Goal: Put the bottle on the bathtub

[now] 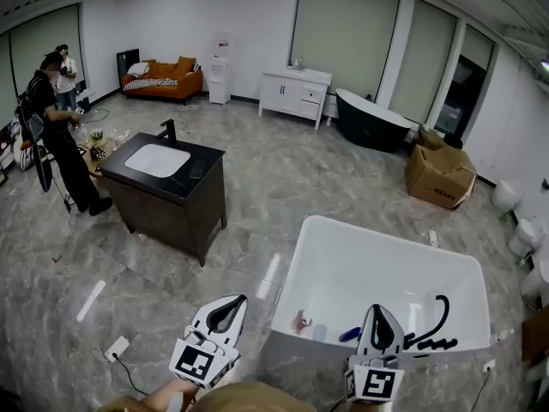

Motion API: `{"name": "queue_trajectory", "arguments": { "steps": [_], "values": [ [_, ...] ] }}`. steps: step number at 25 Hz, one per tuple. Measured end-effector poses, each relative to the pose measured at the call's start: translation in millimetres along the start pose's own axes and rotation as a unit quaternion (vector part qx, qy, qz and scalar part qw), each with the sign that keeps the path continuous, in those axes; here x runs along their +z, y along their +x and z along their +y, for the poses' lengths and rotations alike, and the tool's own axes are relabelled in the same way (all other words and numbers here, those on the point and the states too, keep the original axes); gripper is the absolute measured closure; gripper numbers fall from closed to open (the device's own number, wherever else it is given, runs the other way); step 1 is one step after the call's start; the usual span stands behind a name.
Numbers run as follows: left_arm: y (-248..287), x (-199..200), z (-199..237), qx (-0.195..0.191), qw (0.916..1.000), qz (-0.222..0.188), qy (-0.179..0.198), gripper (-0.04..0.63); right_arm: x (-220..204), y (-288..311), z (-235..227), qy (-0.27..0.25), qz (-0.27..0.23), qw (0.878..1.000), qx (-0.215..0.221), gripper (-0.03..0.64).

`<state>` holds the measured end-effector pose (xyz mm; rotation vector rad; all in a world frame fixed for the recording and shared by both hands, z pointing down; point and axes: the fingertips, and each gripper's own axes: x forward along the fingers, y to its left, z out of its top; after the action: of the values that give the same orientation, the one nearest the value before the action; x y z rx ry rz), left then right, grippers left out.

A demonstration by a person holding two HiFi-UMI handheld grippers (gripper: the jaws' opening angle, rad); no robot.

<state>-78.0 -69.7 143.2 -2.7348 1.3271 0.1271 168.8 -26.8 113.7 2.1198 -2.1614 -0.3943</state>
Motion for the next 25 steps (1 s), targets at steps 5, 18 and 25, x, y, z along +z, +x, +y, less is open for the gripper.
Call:
{"name": "queue_trajectory", "arguments": {
  "steps": [5,18,25],
  "values": [
    [0,-3,9,0.030,0.9994,0.006,0.017,0.588,6,1,-13,-0.012,-0.004,1.000,0.003,0.612],
    [10,-1,18,0.056,0.9968,0.027,0.050,0.588,12,1,-27,-0.010,-0.006,1.000,-0.006,0.612],
    [7,-7,21,0.050,0.9973,0.032,0.044,0.588,13,3,-22,-0.006,-0.006,1.000,-0.002,0.612]
  ]
}}
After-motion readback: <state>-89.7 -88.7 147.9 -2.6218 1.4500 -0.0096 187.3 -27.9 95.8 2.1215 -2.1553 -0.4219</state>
